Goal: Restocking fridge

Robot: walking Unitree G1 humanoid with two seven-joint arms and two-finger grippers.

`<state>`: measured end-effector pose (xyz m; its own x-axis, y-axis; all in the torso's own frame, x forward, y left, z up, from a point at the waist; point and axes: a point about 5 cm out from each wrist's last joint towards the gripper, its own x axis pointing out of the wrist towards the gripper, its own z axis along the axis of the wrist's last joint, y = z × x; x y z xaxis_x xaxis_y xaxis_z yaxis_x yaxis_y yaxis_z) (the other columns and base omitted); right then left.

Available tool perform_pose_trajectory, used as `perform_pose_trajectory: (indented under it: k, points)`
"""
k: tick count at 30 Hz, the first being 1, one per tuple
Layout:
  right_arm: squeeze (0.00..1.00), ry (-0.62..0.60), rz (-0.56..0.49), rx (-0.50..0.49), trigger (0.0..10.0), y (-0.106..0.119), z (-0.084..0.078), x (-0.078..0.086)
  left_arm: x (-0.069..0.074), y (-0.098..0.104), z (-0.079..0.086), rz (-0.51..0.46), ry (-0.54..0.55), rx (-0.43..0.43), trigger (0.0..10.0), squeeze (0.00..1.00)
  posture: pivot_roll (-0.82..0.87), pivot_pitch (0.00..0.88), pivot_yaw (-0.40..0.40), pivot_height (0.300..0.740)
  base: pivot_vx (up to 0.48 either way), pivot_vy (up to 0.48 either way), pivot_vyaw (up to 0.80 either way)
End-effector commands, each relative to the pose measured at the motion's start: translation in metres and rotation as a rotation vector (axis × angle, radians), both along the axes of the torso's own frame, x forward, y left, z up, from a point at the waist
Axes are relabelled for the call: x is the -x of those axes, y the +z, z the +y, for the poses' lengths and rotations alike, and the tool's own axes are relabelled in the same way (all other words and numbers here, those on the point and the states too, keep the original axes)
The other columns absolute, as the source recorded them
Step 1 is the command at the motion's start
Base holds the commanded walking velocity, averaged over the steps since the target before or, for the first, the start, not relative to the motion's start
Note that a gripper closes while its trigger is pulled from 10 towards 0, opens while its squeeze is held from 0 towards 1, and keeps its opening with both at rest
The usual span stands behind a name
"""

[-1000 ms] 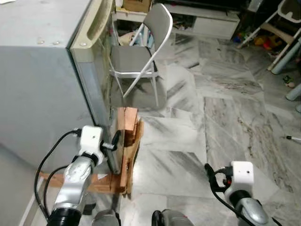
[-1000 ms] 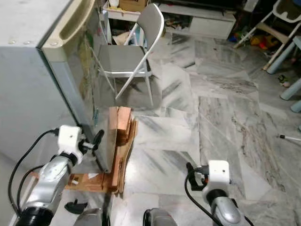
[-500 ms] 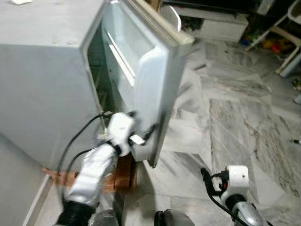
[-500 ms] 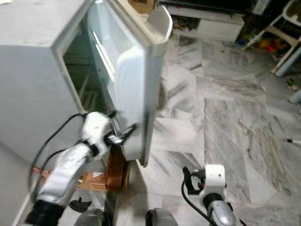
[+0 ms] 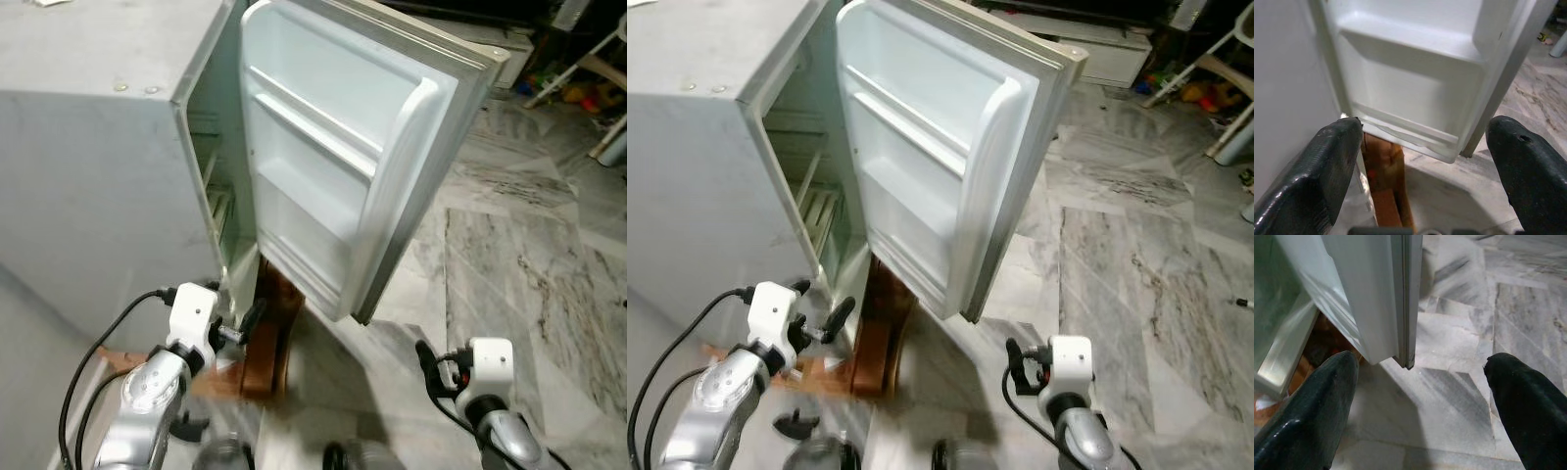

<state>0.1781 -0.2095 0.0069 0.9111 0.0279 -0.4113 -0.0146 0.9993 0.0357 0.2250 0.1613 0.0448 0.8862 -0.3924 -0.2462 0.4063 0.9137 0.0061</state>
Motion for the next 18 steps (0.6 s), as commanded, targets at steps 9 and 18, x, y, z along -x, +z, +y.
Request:
perform_pose_trajectory:
  k: [9, 18]
  points:
    - [0.0, -0.017, -0.059, 0.017, 10.0, 0.015, -0.009, -0.011, 0.001, 0.006, -0.001, -0.027, 0.005, -0.007, 10.0, 0.0, 0.04, 0.033, -0.043, 0.74, 0.34, -0.335, 0.0]
    - [0.0, 0.001, -0.07, 0.015, 10.0, 0.021, 0.001, -0.011, -0.005, 0.006, -0.01, -0.029, -0.022, 0.003, 10.0, 0.0, 0.03, 0.02, -0.043, 0.74, 0.367, -0.305, 0.0]
